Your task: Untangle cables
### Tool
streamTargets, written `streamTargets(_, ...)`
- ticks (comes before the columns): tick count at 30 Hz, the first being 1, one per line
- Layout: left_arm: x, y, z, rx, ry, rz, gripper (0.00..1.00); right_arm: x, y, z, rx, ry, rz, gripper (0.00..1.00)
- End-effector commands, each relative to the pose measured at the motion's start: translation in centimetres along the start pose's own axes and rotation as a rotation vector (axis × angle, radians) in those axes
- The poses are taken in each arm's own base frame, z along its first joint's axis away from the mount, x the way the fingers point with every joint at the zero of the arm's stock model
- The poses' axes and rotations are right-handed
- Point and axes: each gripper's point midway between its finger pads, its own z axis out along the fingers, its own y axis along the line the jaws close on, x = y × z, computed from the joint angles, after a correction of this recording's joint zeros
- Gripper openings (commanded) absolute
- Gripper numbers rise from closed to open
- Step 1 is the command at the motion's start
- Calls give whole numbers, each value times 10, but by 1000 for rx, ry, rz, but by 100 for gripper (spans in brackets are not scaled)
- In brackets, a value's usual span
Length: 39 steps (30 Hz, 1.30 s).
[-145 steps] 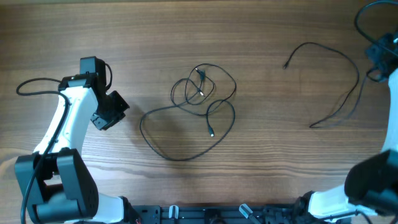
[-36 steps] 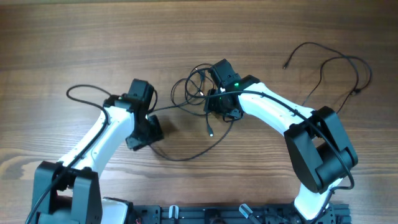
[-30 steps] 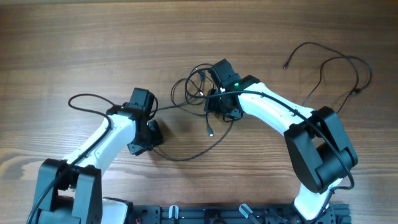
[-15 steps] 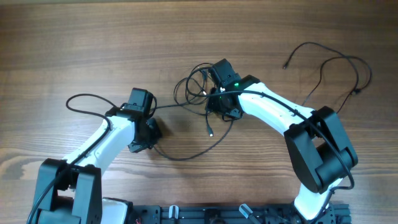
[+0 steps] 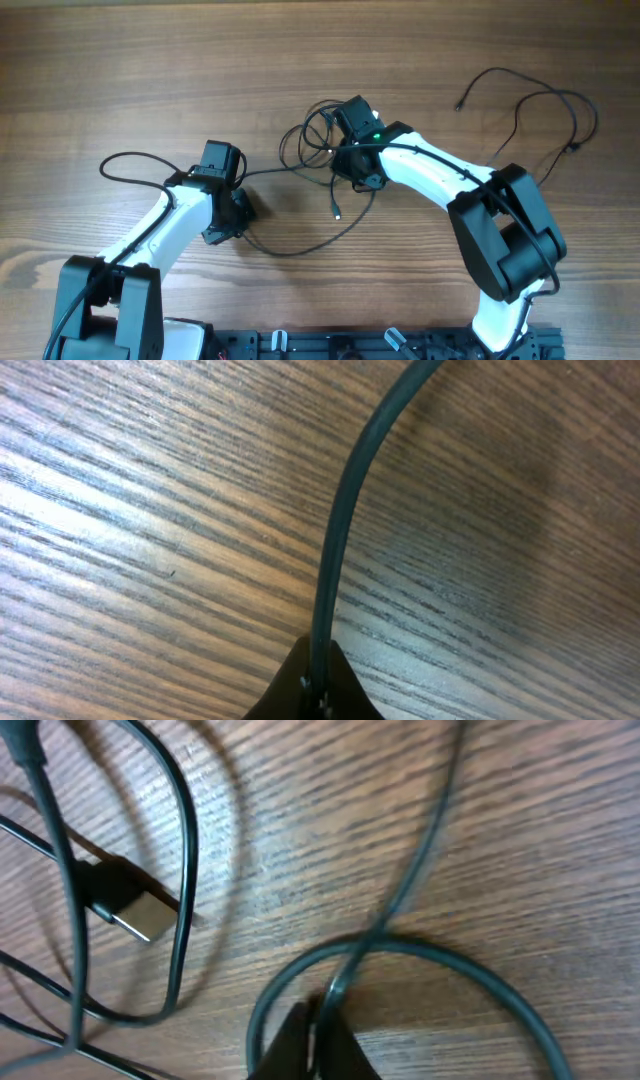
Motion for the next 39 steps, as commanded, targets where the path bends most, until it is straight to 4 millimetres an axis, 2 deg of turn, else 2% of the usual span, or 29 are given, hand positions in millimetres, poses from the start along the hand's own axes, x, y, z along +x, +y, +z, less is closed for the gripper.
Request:
streamTargets(1, -5, -2, -4, 11, -13, -1, 4, 4, -8, 8, 16, 47, -37, 4)
streamTargets(2, -5, -3, -4, 11, -14, -1, 4, 2, -6, 3, 3, 53, -54, 4)
streamTargets(4, -7, -1, -4, 1, -23, -1, 4, -13, -3, -22, -23, 27, -100, 4)
streamTargets(6, -11, 6, -5, -36, -47, -1, 4, -33, 0, -59, -57, -18, -162, 4)
streamTargets(8, -14, 14, -5, -84, -72, -2, 4, -63, -6, -111, -83, -84, -166, 4)
streamTargets(10, -18, 20, -6, -116, -91, -1, 4, -89, -17, -148, -107, -154, -136, 4)
streamTargets(12, -21, 28, -8, -158, -116, -1, 4, -124, -44, -197, -125, -260, -64, 4)
streamTargets(14, -24, 34, -9, -193, -133, -1, 4, -149, -72, -229, -130, -339, 1, 4)
streamTargets(15, -24, 37, -10, -210, -137, -1, 4, -164, -98, -247, -123, -388, 72, 4)
streamTargets(16, -24, 39, -10, -221, -141, 0, 4, -174, -118, -257, -122, -413, 121, 4)
streamTargets(17, -25, 41, -11, -231, -144, 0, 4, -180, -133, -262, -122, -424, 151, 4)
streamTargets(19, -25, 45, -12, -252, -147, -1, 4, -190, -175, -269, -92, -437, 246, 4)
streamTargets(20, -25, 46, -12, -253, -146, -5, 4, -193, -203, -273, -56, -446, 308, 4)
streamTargets(23, -26, 50, -12, -257, -141, -19, 4, -198, -252, -280, -9, -464, 418, 4)
streamTargets(25, -26, 52, -12, -259, -138, -27, 4, -199, -273, -281, 8, -467, 471, 4)
streamTargets(26, -26, 54, -12, -262, -136, -33, 4, -198, -291, -281, 22, -464, 518, 4)
streamTargets(31, -24, 52, -12, -250, -125, -33, 4, -197, -321, -267, 54, -422, 575, 4)
streamTargets(36, -20, 46, -10, -218, -102, -37, 4, -200, -328, -250, 63, -383, 589, 4)
streamTargets(39, -18, 43, -9, -201, -90, -38, 4, -202, -339, -245, 99, -381, 603, 4)
